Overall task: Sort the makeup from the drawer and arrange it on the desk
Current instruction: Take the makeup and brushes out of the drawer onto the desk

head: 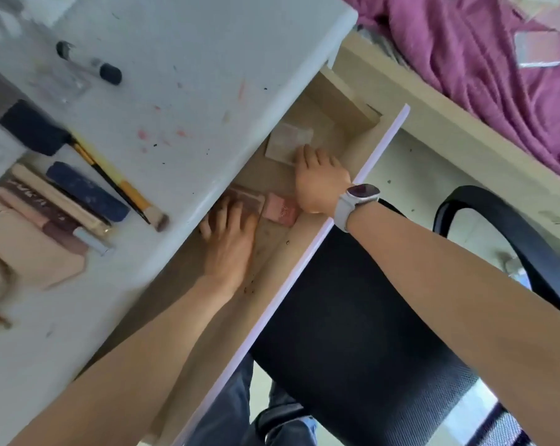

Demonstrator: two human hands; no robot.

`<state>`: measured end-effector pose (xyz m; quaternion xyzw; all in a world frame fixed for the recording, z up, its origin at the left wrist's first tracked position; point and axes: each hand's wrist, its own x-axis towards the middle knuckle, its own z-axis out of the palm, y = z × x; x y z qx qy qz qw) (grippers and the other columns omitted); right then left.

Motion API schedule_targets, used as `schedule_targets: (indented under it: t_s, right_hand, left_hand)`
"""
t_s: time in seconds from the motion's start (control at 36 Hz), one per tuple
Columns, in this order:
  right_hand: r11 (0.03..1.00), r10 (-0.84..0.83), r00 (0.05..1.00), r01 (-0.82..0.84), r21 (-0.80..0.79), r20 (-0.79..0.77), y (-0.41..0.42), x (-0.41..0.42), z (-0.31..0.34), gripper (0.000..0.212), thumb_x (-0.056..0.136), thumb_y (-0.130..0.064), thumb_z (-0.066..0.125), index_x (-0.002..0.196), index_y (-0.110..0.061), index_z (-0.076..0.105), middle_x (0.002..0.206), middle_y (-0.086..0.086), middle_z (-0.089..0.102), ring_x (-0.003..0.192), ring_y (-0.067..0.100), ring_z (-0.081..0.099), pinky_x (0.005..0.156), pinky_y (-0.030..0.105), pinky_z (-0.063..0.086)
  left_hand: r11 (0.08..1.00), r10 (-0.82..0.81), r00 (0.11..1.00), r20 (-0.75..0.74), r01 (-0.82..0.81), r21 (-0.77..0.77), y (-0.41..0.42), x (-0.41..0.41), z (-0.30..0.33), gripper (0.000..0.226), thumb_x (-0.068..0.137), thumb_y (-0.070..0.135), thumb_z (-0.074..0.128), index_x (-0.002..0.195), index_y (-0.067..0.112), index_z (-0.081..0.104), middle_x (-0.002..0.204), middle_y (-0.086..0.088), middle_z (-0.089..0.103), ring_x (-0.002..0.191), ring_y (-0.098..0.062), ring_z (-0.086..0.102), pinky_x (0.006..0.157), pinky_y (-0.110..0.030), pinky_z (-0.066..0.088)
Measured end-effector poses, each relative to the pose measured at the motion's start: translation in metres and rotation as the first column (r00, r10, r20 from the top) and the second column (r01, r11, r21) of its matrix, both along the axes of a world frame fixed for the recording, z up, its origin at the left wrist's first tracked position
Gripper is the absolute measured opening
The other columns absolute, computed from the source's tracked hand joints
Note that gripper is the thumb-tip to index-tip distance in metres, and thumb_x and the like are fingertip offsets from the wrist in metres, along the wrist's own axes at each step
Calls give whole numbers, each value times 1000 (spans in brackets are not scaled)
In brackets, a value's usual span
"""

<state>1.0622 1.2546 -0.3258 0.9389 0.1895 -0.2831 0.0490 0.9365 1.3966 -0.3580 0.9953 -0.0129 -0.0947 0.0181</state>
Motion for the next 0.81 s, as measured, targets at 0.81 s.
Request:
schedule_targets:
  t_s: [0.81]
  right_hand:
    - [986, -161, 971, 164, -5, 176, 12, 3, -2, 29, 85, -5, 49, 114, -4, 50, 117, 15, 58, 111, 32, 51, 87, 39, 38]
  left_hand:
    - [985, -168, 954, -250, 173, -1, 3, 10, 1, 83, 82, 4, 54, 147, 4, 2, 157, -12, 4, 144, -30, -3, 112, -51, -4]
